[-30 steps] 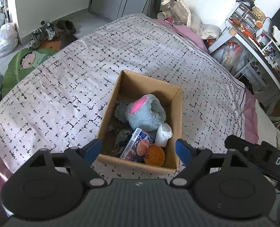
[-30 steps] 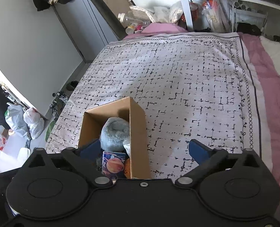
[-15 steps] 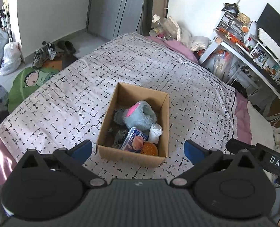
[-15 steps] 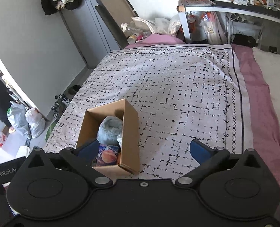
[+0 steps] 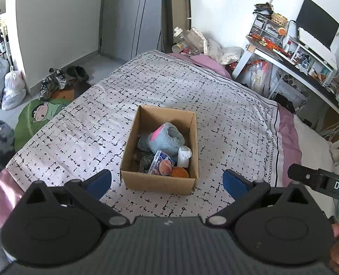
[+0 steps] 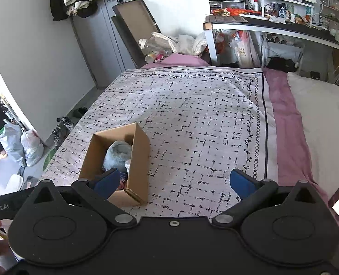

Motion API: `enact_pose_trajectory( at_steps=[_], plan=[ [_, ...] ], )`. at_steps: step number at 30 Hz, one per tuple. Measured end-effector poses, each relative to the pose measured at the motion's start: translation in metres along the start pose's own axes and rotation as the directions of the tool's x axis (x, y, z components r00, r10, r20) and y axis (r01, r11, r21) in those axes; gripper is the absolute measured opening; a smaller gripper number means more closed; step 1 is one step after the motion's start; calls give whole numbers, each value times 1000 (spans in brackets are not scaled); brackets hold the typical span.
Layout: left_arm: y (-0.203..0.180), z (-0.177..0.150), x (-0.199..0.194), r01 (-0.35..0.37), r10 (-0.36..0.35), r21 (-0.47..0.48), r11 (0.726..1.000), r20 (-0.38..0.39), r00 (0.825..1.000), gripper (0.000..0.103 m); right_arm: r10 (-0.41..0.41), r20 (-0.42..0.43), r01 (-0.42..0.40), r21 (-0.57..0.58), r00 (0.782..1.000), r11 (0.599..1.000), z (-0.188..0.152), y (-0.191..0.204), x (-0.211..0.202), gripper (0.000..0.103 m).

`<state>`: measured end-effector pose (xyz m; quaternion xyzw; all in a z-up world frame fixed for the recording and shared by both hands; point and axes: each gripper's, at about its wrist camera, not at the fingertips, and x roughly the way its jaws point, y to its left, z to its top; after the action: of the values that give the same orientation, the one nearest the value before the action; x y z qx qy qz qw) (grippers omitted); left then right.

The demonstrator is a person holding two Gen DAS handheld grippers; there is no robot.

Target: Organize soft objects

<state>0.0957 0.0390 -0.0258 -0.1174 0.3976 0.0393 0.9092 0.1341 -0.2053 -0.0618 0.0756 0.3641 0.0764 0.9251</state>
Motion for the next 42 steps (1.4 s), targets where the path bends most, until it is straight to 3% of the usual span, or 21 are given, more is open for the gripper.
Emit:
enact_pose_trajectory(
  at_steps=[26, 42],
  plan=[
    [-8, -27, -31, 41, -46, 116, 992, 43, 998, 102, -20, 44, 21, -13, 999, 1000, -28, 1, -44, 103],
    [-2, -35, -43, 20, -29, 136, 990, 68, 997, 102, -11, 38, 14, -69, 999, 998, -43, 9, -49, 103]
  ],
)
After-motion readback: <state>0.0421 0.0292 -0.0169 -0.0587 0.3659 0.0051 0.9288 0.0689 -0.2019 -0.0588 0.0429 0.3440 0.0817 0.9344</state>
